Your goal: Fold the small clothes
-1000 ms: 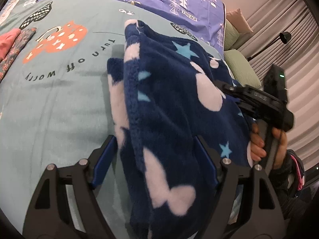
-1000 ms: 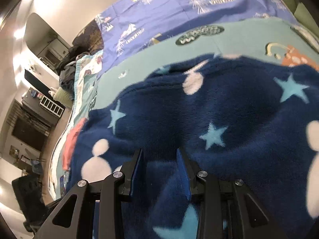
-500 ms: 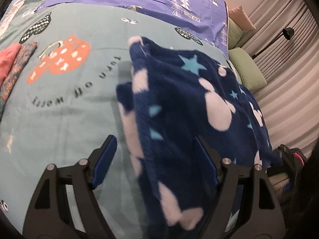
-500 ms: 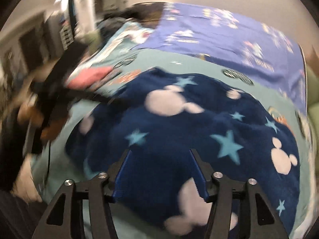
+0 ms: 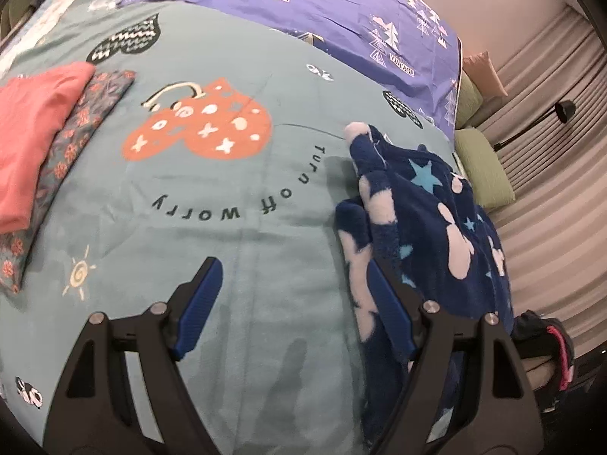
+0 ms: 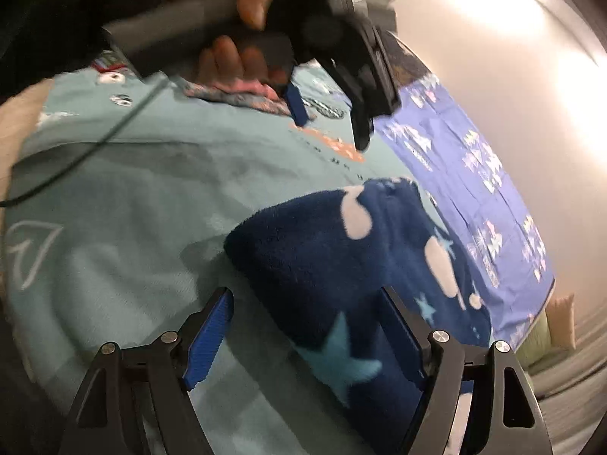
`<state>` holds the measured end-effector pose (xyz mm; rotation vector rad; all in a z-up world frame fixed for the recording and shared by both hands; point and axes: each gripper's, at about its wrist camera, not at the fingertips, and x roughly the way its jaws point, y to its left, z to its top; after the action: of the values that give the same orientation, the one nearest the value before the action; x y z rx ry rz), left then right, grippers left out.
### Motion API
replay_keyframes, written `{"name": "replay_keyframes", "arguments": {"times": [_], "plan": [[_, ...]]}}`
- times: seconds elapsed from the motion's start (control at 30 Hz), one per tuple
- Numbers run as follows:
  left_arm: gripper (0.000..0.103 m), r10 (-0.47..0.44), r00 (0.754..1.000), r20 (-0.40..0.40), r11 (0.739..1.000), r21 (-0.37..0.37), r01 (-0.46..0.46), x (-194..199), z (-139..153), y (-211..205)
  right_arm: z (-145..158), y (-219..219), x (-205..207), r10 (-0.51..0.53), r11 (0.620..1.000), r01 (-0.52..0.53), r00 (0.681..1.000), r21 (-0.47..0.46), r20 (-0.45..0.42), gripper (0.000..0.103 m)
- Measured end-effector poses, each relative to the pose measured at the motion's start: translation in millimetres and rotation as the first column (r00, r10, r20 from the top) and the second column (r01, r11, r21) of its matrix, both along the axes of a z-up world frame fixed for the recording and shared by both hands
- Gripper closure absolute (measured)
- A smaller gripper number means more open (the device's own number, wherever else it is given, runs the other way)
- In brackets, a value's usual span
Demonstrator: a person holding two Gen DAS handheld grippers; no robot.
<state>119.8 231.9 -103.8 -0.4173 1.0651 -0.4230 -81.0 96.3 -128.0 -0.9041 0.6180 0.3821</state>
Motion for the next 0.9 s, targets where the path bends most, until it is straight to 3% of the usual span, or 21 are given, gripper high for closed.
{"name": "replay_keyframes", "arguments": {"times": [0.13,0.37,0.47,0.57,0.63,0.67,0.7,0.9], "plan": [[0.024,-0.03,0.999,-0.03,0.996,-0.089,0.027,7.5,-5.4,0.3,-2.7,8.0,19.7,-0.072,0.997,0.072,0.997,0.041,0.008,0.024],[0.024,-0.177,0.977,-0.117,0.958,-0.249,0.144,36.4,-19.6,-42.5,-14.0,30.0,25.3,-0.072,0.997,0.074,0.987,-0.009,0.144,0.026],[0.024,-0.194,0.97,-0.146,0.952,-0.267,0.15,47.5,-27.4,-58.6,-11.2,28.0,31.9,-0.094,0.995,0.091,0.989,0.029,0.119,0.043],[0.024,-0.202,0.972,-0.117,0.947,-0.276,0.163,56.2,-25.0,-69.0,-4.1,22.3,33.8,-0.113,0.992,0.105,0.988,0.072,0.11,0.062],[0.04,-0.215,0.971,-0.108,0.947,-0.265,0.18,59.9,-22.5,-75.9,2.6,19.5,31.0,-0.122,0.988,0.111,0.987,0.103,0.103,0.075],[0.058,-0.218,0.97,-0.11,0.951,-0.246,0.186,61.6,-21.0,-79.5,7.9,15.8,32.1,-0.129,0.985,0.116,0.987,0.129,0.096,0.077],[0.068,-0.218,0.969,-0.113,0.956,-0.226,0.189,62.8,-18.7,-82.6,12.5,11.3,31.7,-0.135,0.981,0.121,0.987,0.153,0.088,0.08],[0.076,-0.188,0.981,-0.053,0.966,-0.189,0.175,58.9,22.2,-89.9,57.3,-25.9,38.8,-0.188,0.914,0.169,0.982,0.369,0.016,0.083]]}}
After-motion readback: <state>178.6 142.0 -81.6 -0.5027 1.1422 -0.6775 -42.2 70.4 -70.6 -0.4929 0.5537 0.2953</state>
